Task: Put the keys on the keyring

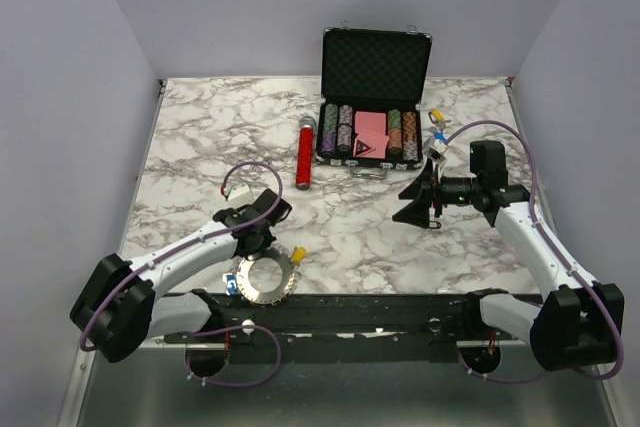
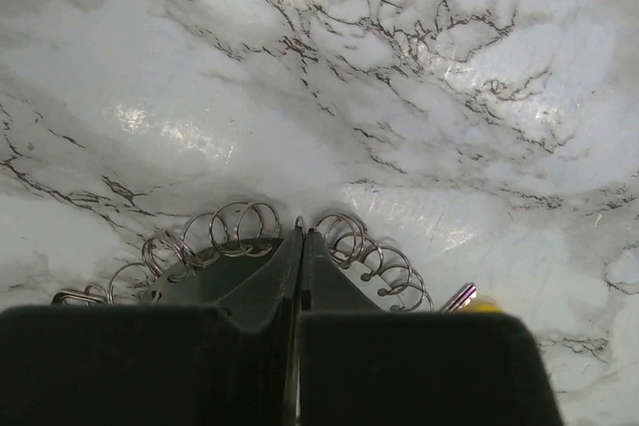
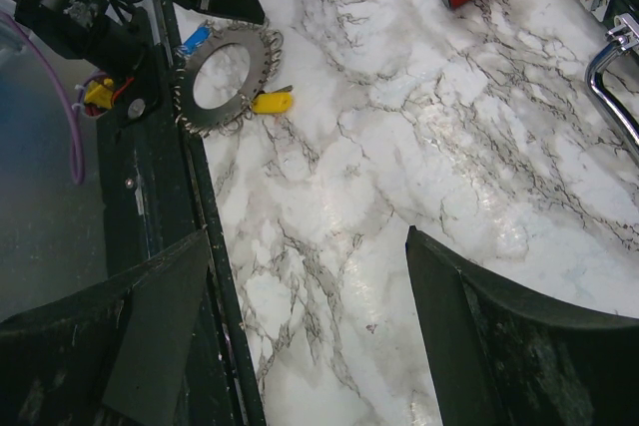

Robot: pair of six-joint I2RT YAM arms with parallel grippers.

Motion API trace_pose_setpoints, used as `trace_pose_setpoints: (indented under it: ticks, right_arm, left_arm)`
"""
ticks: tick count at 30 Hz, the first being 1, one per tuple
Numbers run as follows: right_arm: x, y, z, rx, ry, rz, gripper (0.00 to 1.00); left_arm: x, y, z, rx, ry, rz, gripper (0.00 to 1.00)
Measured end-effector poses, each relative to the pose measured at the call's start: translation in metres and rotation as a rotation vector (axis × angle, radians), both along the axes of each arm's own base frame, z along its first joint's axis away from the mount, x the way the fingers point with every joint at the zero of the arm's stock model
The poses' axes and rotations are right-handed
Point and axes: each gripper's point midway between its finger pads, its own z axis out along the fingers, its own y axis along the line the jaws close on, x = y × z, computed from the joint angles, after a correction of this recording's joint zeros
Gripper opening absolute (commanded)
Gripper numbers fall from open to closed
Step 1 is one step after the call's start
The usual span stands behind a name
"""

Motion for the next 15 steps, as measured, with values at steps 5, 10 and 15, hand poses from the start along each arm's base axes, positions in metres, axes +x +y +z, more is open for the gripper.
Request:
trace_pose_setpoints:
  ticks: [5,10,15]
  right_arm:
    - [0.0,0.0,0.0,0.0,0.0,0.0,0.88]
    - [0.0,0.0,0.0,0.0,0.0,0.0,0.88]
    - [0.0,0.0,0.0,0.0,0.0,0.0,0.88]
  left_arm:
    - [-0.002,0.002,0.002,-0.01,-0.026,-0.023,0.0]
    - [0.0,0.001,0.005,-0.013,-0.055,-0.066,0.0]
    - [0.007,-0.006,0.014,-0.034,-0.107,-0.148,0.0]
